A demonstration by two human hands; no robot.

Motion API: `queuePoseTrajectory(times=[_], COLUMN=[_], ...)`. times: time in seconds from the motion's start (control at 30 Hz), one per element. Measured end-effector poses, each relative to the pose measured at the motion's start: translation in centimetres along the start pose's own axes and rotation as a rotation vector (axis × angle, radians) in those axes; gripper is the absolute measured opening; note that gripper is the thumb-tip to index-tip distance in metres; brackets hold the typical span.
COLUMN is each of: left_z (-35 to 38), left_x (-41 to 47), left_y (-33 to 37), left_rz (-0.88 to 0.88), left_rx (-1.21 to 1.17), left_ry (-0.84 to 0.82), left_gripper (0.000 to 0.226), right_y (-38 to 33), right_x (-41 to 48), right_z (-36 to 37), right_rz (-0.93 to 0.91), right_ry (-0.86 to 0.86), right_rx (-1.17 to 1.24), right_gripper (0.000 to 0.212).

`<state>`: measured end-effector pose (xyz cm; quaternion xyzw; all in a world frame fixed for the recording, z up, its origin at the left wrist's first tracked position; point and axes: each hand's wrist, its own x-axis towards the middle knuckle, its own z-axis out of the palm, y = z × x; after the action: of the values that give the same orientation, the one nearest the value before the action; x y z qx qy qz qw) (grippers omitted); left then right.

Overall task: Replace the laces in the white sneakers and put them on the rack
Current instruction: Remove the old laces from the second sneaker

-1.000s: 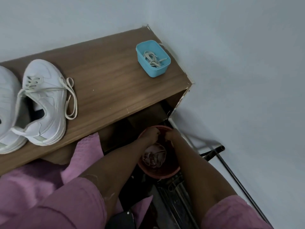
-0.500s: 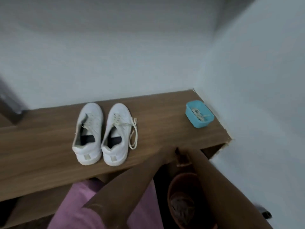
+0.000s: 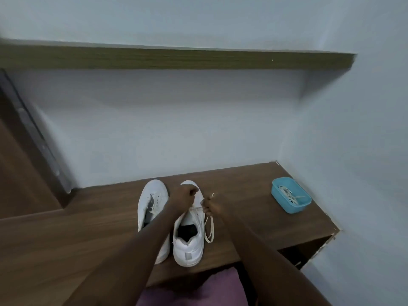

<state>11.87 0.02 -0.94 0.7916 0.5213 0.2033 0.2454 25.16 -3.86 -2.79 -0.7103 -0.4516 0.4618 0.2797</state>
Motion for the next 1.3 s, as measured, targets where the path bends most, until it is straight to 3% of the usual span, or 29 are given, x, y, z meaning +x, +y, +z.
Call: queuePoseTrajectory(times=[0.2,0.3,0.4,0.47,0.63,0.83,0.97,1.07,1.17,1.3], left_z=[-2.2,-1.9,-1.6,-1.4,-1.1,-1.6,-2.3,-2.4,-2.8,-3.4], left_x=[-0.2,-0.4,0.0,0.0,-0.1,-0.2,0.1,0.4,0.6,0.8], left_y=[-3.5,-4.3,-4.3,-4.1,-4.4,-4.6,-4.6,-4.4,-4.3,-4.4], left_rz=[-0.115,-0.097,-0.078,-0.1,-0.297,-0.525,-0.594,-0.599,-0.61,-0.621], left_rx=[-0.053,-0.107,-0.103,-0.101,-0.364,-0.767,-0.984,-1.054,-1.218,-1.364], left_ry=[-0.212,-0.279,-0.279,-0.292,-0.455,-0.506,-0.425,-0.362,-0.253,-0.11], left_gripper=[0.005,0.013,0.004,0.013,0.034,0.027,0.031,0.03,0.027,0.03], right_y=[-0.1,-1.4,-2.5,-2.6,-2.3,-1.6,-1.1,-1.9,-2.9,-4.8], right_x=[2.4,1.9,1.5,1.9,2.7,2.9,2.9,2.8,3.2,2.8], right_z=[2.2,1.7,1.3,1.3,1.8,1.2,1.2,1.1,0.2,-2.3], right_rz=[0.026,0.052,0.025,0.032,0.243,0.392,0.411,0.371,0.376,0.391], right_ry=[-0.021,-0.111,-0.159,-0.151,-0.204,-0.299,-0.346,-0.336,-0.358,-0.231], right_rx=[-0.051,-0.08,-0.188,-0.201,0.037,0.355,0.414,0.346,0.324,0.332], right_gripper=[0.01,0.024,0.027,0.028,0.024,0.022,0.019,0.03,0.023,0.036])
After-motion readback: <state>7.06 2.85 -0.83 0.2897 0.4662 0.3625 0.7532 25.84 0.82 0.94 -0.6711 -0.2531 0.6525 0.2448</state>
